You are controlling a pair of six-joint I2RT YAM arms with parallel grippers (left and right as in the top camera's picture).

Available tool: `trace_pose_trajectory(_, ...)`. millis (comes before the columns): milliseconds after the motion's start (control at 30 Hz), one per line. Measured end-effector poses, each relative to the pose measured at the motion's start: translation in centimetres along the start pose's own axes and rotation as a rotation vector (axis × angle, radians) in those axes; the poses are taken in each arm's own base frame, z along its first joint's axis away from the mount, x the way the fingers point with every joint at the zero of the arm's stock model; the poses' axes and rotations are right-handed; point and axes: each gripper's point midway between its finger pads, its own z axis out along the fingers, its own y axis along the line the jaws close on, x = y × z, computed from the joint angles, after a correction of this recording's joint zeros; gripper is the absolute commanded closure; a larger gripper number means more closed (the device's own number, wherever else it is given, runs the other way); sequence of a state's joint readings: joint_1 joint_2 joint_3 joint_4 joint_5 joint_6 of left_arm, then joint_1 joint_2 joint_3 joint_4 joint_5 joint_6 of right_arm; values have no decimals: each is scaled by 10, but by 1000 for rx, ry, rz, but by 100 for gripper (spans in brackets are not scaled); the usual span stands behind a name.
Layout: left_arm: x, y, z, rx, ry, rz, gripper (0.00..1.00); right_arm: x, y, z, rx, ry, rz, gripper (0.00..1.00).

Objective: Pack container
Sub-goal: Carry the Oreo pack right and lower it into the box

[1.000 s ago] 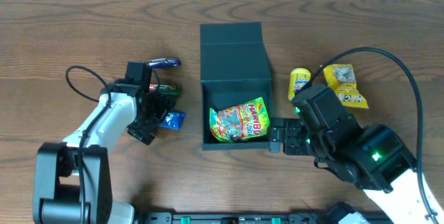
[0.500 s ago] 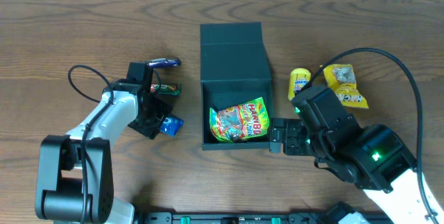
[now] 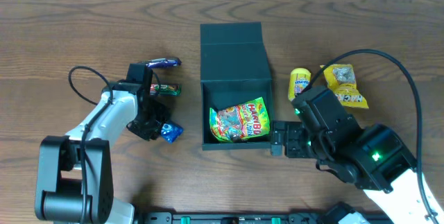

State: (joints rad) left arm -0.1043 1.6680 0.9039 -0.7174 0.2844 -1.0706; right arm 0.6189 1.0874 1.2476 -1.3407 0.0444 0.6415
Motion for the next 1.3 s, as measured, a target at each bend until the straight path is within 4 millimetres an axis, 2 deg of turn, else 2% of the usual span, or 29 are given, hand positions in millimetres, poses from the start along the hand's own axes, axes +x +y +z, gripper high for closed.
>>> trace_pose_trajectory(100,9,-9,-15,20,8,21,94,3,-3,0,12,13,2,1)
trace_pose_trajectory(233,27,-50,-54,156,-38,98,94,3,-11,-5,17,2,45,1)
trace_pose_trajectory(267,42,-74,-80,250,-63,133,94,1,-15,-7,16,-9,70,1)
trace_pose_trajectory(333,63,-101,-107,370,-81,153,94,-1,-22,-14,12,-40,120,1)
trace_pose_trajectory(400,84,-123,-125,466,-74,150,94,-2,-28,-22,0,-75,160,1)
trace_pose_trajectory(467,111,-142,-132,541,-42,126,94,-1,-35,-33,-16,-117,193,1)
trace_pose_trajectory(633,165,-173,-120,624,29,47,94,4,-40,-48,-51,-175,222,1)
trace_pose_trajectory(800,196,-187,-88,608,97,-78,94,11,-44,-53,-51,-175,229,1)
trace_pose_trajectory(867,199,-189,-74,587,105,-130,94,15,-47,-52,-39,-158,229,1)
trace_pose_trajectory(967,196,-189,-65,569,102,-177,94,17,-48,-51,-33,-150,229,1)
trace_pose_trajectory(1300,187,-191,-63,579,72,-243,94,18,-48,-51,-32,-149,229,1)
